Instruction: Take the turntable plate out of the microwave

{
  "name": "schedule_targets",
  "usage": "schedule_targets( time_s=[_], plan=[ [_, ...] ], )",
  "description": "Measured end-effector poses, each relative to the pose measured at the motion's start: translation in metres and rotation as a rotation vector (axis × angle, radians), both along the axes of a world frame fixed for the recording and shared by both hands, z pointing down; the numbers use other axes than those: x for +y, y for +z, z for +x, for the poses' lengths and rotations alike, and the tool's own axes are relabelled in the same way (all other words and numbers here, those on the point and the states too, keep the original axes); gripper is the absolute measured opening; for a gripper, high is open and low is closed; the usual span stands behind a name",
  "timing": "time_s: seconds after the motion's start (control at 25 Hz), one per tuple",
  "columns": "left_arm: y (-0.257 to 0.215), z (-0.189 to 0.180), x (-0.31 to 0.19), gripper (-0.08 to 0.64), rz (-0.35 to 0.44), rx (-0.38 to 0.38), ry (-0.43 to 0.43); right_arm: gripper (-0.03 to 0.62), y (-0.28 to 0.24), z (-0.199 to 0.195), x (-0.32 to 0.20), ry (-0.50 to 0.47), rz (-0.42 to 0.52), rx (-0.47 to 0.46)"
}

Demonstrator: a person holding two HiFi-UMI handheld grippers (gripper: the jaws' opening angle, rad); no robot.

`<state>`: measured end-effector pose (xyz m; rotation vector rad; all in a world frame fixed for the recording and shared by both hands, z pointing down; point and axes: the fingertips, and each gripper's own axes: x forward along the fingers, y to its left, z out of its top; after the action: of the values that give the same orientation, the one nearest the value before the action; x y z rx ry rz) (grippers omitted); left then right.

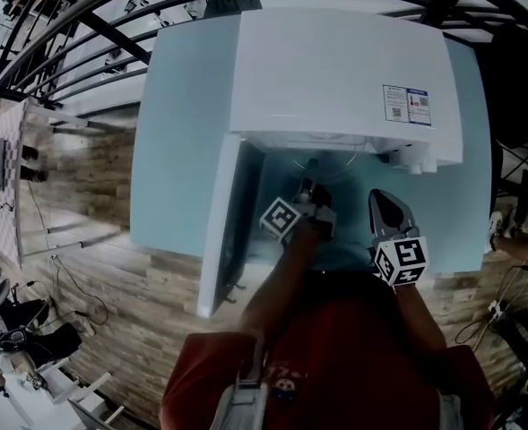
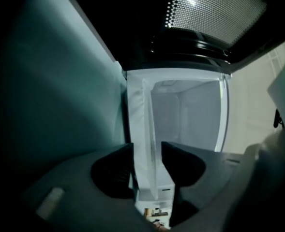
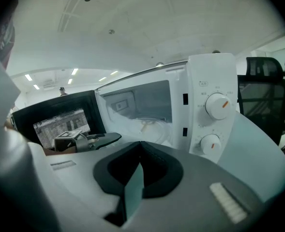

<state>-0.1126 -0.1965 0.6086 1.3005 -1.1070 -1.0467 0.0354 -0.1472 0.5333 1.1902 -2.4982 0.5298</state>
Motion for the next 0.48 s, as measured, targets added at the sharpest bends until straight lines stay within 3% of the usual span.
schedule_targets(
  time_s=[0.48],
  plan=[
    [-0.005,-0.004,-0.02,0.163,0.057,-0.003,-0.023,0.0,0.009,-0.004,0.004,-0.014,-0.017,0.024]
  ],
)
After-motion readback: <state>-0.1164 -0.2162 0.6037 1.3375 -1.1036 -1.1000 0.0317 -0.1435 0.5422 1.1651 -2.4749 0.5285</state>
